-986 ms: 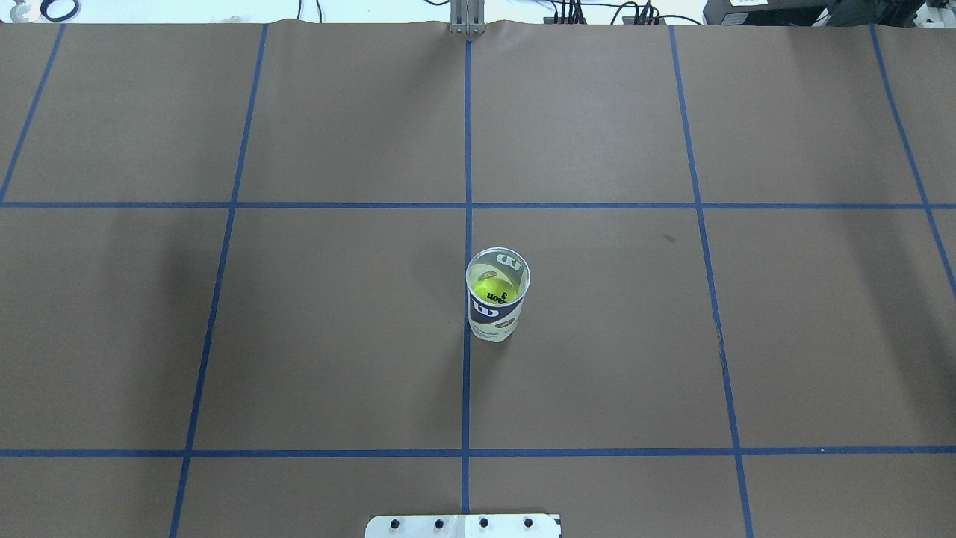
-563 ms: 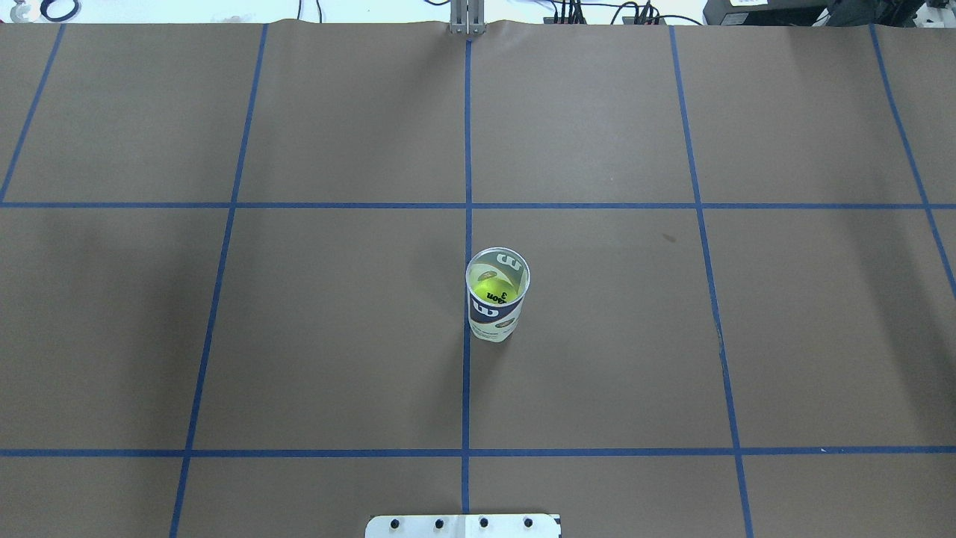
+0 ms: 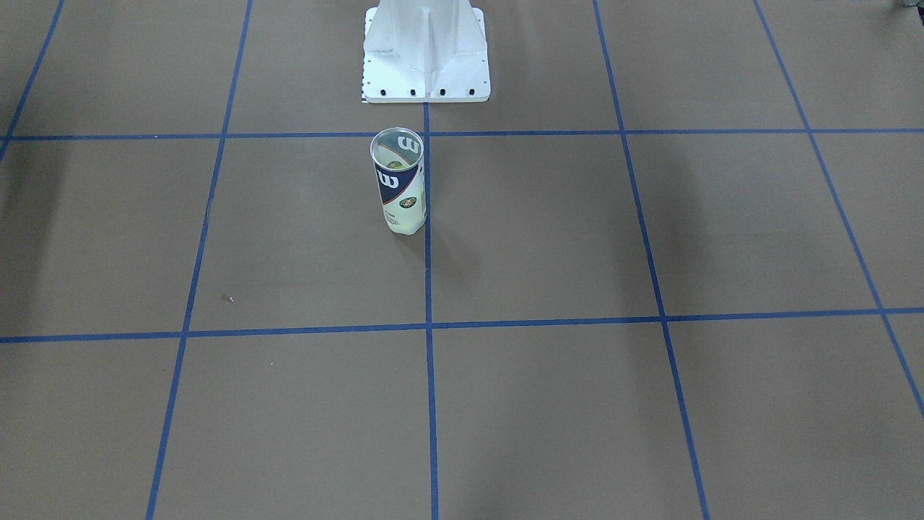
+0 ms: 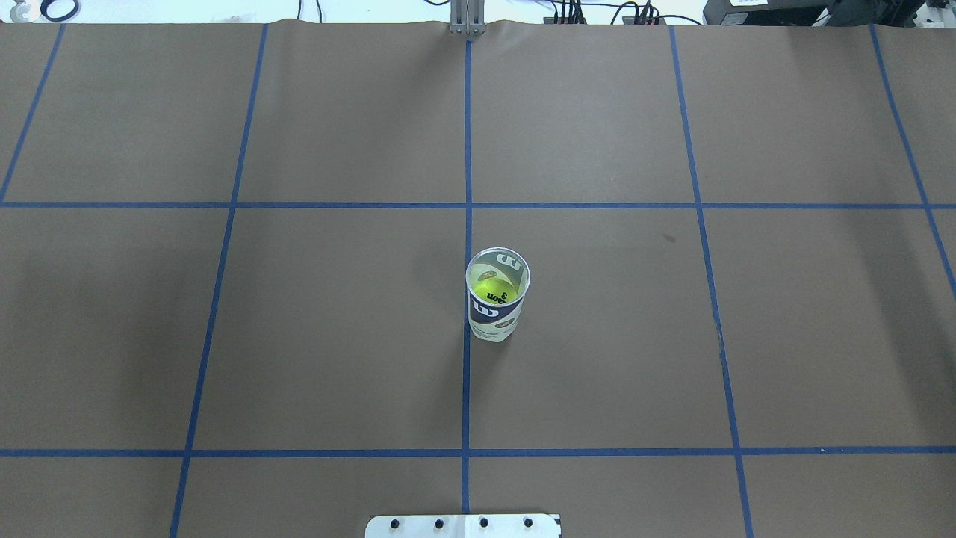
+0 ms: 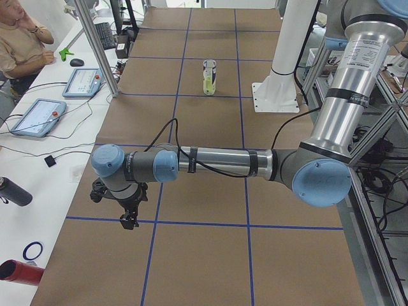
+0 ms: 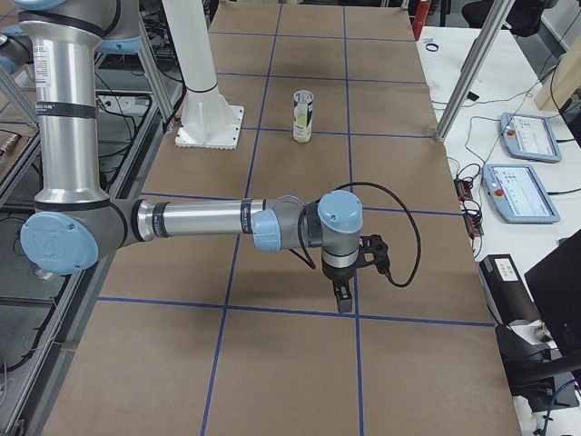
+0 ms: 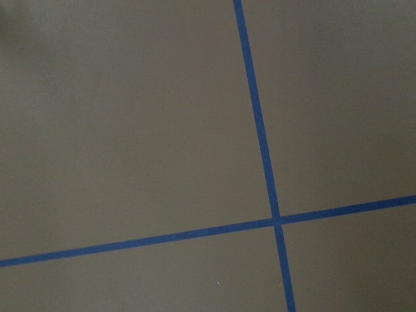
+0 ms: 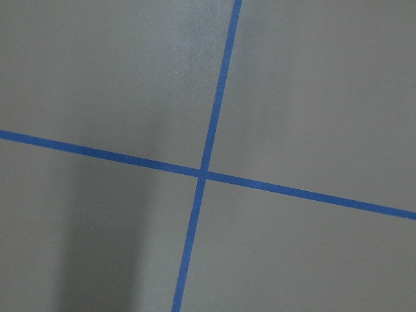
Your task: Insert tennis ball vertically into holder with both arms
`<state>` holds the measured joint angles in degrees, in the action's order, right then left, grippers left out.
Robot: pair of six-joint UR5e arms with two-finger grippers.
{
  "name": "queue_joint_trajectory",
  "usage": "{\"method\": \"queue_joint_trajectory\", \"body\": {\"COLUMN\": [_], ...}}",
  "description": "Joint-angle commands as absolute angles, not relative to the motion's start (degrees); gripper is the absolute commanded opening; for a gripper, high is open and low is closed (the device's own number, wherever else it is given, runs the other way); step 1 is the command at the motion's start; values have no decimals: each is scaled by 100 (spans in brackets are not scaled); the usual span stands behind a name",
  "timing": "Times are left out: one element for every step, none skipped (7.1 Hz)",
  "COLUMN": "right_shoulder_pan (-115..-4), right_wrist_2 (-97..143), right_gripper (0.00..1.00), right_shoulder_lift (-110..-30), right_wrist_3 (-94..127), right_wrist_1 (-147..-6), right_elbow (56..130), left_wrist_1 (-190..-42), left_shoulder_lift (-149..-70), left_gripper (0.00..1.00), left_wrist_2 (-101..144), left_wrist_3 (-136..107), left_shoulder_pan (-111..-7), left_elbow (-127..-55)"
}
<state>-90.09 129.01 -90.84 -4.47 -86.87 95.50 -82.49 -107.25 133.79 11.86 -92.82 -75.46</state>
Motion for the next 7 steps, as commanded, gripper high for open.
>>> {"method": "queue_joint_trajectory", "body": {"right_shoulder_pan": [-9009, -9009, -9009, -9009, -9009, -9009, -9009], "right_wrist_2": [12911, 12902, 12902, 12902, 12894, 12894, 12894], "right_gripper": [99, 100, 100, 100, 100, 100, 100], "right_shoulder_lift": [-9088, -9088, -9088, -9088, -9097, -9097, -9097], "right_wrist_3": [-431, -422, -422, -431, -431, -431, -431], "right_wrist_1": [-8692, -8701, -8692, -8692, -8692, -8684, -8684], "right_elbow": [9510, 9510, 9484, 9483, 9475, 9440, 9422], "left_wrist_1": [-8261, -8679, -8953, -9356, -9708, -9816, -9809], "left_shoulder_lift": [-10644, -10617, -10513, -10338, -10197, -10169, -10169], "left_gripper": [100, 100, 100, 100, 100, 100, 100], "left_wrist_2": [13456, 13447, 13447, 13447, 13447, 13447, 13447], "left_wrist_3": [1099, 1081, 1116, 1116, 1108, 1090, 1090], "left_shoulder_pan": [-9351, -9352, -9343, -9343, -9343, -9343, -9343], "left_elbow": [-7559, -7541, -7515, -7541, -7550, -7550, -7550]}}
